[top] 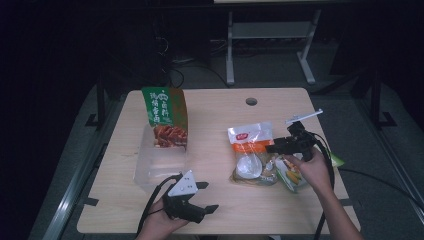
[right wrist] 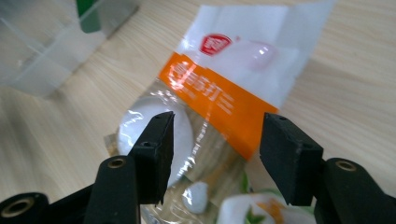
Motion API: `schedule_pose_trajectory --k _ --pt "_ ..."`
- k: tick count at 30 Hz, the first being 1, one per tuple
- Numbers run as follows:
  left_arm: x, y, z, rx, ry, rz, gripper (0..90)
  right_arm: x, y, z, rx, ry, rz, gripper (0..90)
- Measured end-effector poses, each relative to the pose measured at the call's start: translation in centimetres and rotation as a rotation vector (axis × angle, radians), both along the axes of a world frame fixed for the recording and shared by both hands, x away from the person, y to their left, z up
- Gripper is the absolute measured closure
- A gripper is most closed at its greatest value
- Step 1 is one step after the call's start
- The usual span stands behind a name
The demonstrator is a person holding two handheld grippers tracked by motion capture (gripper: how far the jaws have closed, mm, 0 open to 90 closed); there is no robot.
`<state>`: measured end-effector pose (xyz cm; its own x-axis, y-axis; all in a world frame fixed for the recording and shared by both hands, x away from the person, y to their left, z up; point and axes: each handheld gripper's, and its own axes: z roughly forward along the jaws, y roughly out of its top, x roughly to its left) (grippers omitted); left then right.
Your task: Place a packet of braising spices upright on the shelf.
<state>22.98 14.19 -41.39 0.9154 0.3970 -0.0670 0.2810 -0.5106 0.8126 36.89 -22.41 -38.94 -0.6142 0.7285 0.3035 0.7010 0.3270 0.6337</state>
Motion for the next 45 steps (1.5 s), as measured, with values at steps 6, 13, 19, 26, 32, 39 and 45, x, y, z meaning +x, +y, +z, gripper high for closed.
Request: schedule_pose_trajectory --k 6,13,19,26,32,39,45 --pt "0.1 0.0 0.0 -0.002 0.002 0.001 26.3 0.6 -0.7 -1.0 -0.003 0.035 -0.030 41.7" --pt "0.1 -0.1 -0.1 0.001 0.004 -0.002 26.3 2.0 0.4 -2.1 -0.017 0.083 -0.036 42.0" --pt "0.1 0.0 0.0 -0.004 0.006 0.004 26.4 3.0 1.8 -2.8 -0.015 0.131 -0.024 58.0" --pt "0.3 0.0 0.0 -0.012 0.011 0.011 26.4 2.8 1.8 -2.6 -0.007 0.106 0.010 87.6" --pt "0.5 -0.1 0.2 -0.013 0.014 0.010 26.5 1.7 1.7 -1.7 0.028 0.079 0.042 89.7" --pt "0.8 -0.4 0.6 -0.029 0.018 0.027 26.5 -0.3 2.1 0.0 0.073 0.000 0.095 89.9" --pt "1.6 -1.5 0.9 -0.002 -0.004 0.048 26.5 -2.0 2.5 1.4 0.108 -0.056 0.157 90.0"
